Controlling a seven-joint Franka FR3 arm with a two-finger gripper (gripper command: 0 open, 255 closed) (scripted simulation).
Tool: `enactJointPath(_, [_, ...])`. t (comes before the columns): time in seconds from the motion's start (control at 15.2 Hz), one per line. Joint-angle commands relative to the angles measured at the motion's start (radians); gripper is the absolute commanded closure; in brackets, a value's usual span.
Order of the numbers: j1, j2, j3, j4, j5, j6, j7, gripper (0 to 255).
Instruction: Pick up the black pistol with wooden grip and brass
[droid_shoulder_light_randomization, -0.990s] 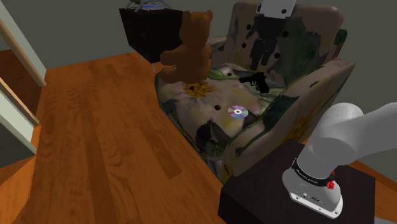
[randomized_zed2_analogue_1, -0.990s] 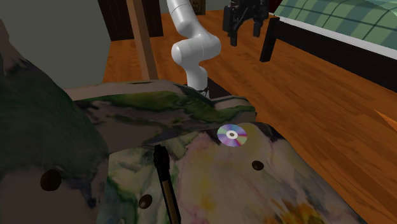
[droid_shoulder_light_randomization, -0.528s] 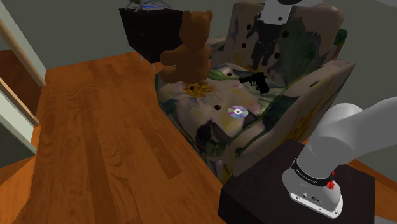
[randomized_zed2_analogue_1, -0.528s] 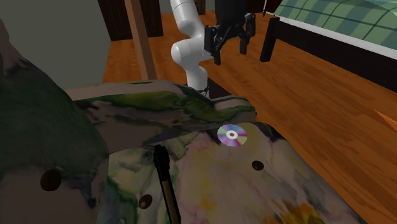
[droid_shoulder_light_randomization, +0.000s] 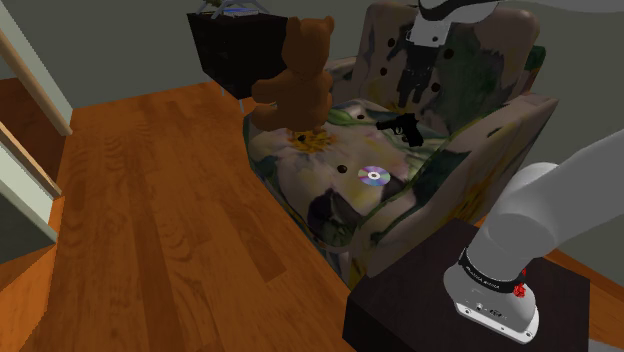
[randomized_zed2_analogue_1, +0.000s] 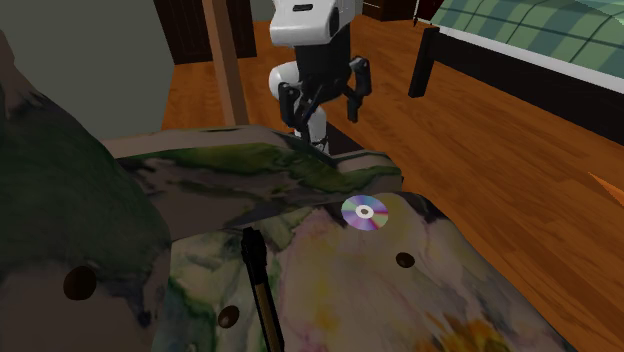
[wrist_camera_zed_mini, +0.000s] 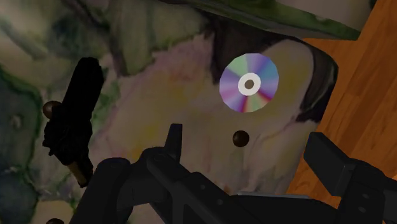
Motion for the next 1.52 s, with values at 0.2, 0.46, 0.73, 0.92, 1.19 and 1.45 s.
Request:
enactJointPath(0.2, [-0.009, 0.172, -0.105, 0.088, 0.022, 0.054, -0.112, 0])
enactJointPath(0.46, [-0.02, 0.32, -0.179, 0.177, 0.071, 0.078, -0.207, 0])
enactJointPath(0.73, [-0.048, 0.486, -0.24, 0.286, 0.149, 0.084, -0.311, 0])
enactJointPath(0.92, [-0.088, 0.618, -0.268, 0.381, 0.219, 0.074, -0.386, 0])
enactJointPath(1.19, [-0.092, 0.632, -0.263, 0.342, 0.229, 0.124, -0.397, 0])
enactJointPath(1.45, [-0.094, 0.648, -0.26, 0.311, 0.242, 0.167, -0.409, 0])
